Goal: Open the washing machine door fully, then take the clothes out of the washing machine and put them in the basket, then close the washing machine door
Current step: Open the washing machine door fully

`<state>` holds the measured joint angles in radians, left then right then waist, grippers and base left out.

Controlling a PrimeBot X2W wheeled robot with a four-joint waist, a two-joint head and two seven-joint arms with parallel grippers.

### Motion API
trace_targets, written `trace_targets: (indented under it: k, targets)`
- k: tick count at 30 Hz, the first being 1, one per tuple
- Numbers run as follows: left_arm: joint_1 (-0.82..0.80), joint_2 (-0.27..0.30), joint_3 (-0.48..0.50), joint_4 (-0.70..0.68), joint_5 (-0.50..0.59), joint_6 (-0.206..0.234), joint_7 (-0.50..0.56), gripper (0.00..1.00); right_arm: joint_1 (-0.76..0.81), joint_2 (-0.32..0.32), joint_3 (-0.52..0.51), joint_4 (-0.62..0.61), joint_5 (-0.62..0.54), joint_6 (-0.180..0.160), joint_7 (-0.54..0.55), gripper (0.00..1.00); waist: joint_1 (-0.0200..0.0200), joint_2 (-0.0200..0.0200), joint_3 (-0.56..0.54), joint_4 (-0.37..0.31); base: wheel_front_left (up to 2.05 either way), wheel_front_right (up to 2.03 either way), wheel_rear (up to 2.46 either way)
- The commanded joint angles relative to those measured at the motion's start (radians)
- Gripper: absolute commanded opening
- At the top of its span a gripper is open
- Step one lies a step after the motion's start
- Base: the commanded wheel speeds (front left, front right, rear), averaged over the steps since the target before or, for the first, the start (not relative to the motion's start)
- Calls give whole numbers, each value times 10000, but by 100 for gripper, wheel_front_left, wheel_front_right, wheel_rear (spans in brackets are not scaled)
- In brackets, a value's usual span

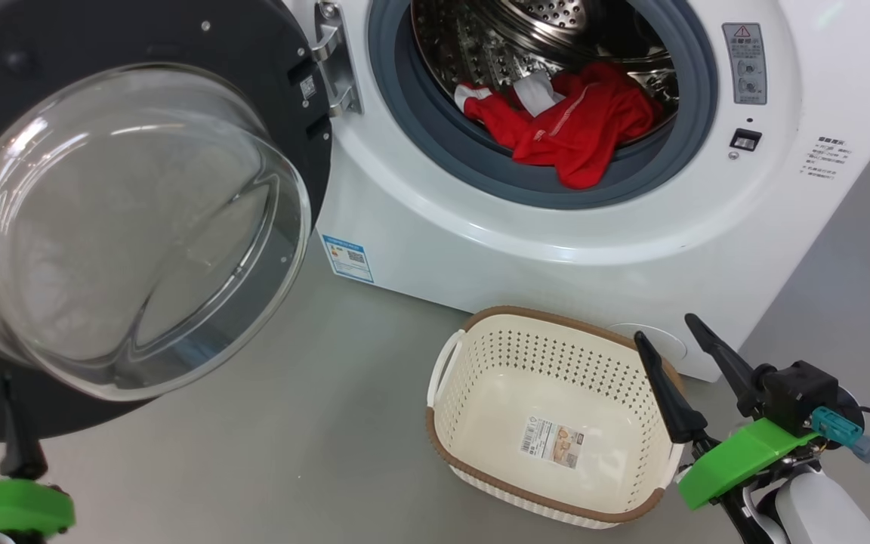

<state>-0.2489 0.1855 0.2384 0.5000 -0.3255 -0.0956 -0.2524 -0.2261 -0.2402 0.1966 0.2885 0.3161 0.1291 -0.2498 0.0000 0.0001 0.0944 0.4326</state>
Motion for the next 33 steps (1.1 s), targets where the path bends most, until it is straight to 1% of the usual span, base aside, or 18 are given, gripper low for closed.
trace_targets:
  k: [1, 8, 16, 20, 21, 33]
  targets:
    - [-4, 317, 306, -435, 223, -106, -93, 100, 21, 9, 132, -280, 44, 16, -120, 100, 0, -1, -9, -60, 0, 0, 0]
    - [853, -411, 116, -1473, 620, -263, -93, 100, 57, 42, 77, -344, 90, 16, -120, 100, 0, -1, 25, -465, 0, 0, 0]
    - [1322, -877, -351, -2255, 573, -341, -93, 100, 46, -22, -100, -454, 153, 16, -120, 100, 0, -1, 179, -1062, 0, 0, 0]
    - [1465, -904, -897, -2523, 395, -347, -93, 100, 61, -65, -204, -492, 126, 16, -120, 100, 0, -1, 215, -1455, 0, 0, 0]
    - [1465, -904, -897, -2523, 395, -347, -93, 100, 61, -65, -204, -492, 126, 16, -120, 100, 0, -1, 215, -1455, 0, 0, 0]
    - [1625, -520, -1776, -2910, -12, -349, -93, 100, 249, -40, -600, -662, -16, 16, -120, 100, 0, -1, 319, -2770, 0, 0, 0]
